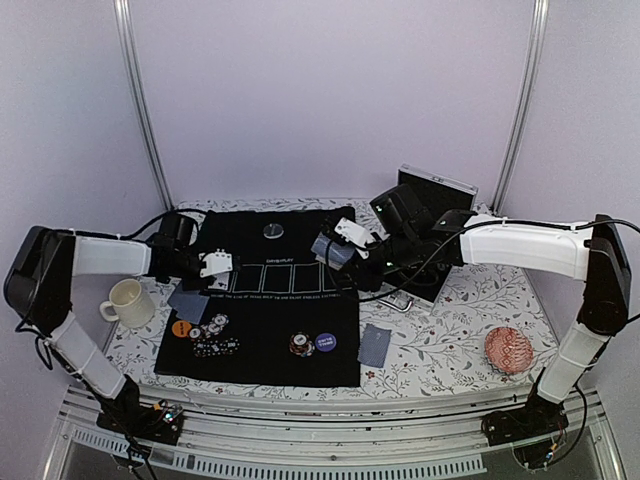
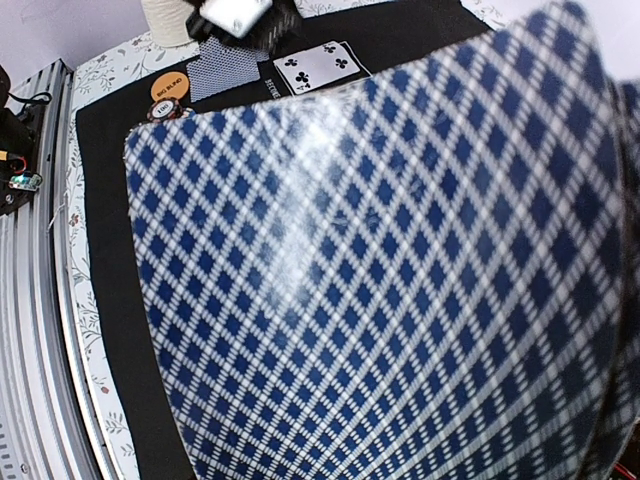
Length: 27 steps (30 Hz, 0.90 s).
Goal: Distribute texas hold em gaming equipment
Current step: Flop the poker card into the community card area, then pick up the poker card from the face-down deck piles.
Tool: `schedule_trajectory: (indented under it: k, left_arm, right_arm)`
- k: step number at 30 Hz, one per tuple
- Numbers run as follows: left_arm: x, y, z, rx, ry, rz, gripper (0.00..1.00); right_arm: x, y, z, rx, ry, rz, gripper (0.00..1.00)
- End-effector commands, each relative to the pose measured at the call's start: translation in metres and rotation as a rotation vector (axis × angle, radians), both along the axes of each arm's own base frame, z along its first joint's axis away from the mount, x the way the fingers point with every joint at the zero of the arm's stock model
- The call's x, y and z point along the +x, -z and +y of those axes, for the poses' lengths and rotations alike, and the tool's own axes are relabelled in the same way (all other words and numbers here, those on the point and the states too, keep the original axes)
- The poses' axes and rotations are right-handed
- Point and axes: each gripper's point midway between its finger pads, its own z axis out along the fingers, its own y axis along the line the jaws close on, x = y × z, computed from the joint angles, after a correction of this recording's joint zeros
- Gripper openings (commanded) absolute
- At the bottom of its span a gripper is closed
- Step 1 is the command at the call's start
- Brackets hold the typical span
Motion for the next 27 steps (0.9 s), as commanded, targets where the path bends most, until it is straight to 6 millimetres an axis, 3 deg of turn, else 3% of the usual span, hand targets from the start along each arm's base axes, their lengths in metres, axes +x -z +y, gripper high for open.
schedule_trajectory:
  k: [1,3,5,8,11,13,14,18,27]
  left_arm:
    - [0.029,-0.122,-0.036,-0.25,-0.055,-0.284,0.42]
    - [0.032,-0.187,-0.053,-0.489,-0.121,-0.381,0.53]
    - [0.025,-0.243,-0.076,-0.809,-0.183,-0.32,0.63]
    - [-0.005,-0.283,-0.118,-1.176,-0.17,-0.032,0.66]
    - [-0.029,-0.279,-0.155,-1.336,-0.169,0.246,0.75]
    - [-0.048,-0.268,-0.184,-1.348,-0.137,0.425,0.96]
    - [-0.058,-0.262,-0.198,-1.334,-0.118,0.491,0.98]
    - [-0.073,-0.247,-0.23,-1.259,-0.1,0.591,0.97]
    - [-0.067,-0.222,-0.248,-1.189,-0.122,0.654,0.87]
  right_arm:
    - [0.003,-0.021,-0.003,0.042,0.02,-0.036,0.37]
    - [0.005,-0.022,-0.002,0.04,0.023,-0.04,0.37]
    - [0.008,-0.023,-0.001,0.041,0.027,-0.042,0.37]
    - [0.011,-0.028,0.002,0.052,0.031,-0.047,0.37]
    - [0.012,-0.032,0.005,0.061,0.033,-0.052,0.37]
    - [0.014,-0.033,0.007,0.058,0.036,-0.055,0.37]
    - [0.014,-0.033,0.008,0.054,0.037,-0.056,0.37]
    - [0.014,-0.031,0.01,0.053,0.031,-0.053,0.37]
    - [0.009,-0.03,0.019,0.058,0.014,-0.044,0.37]
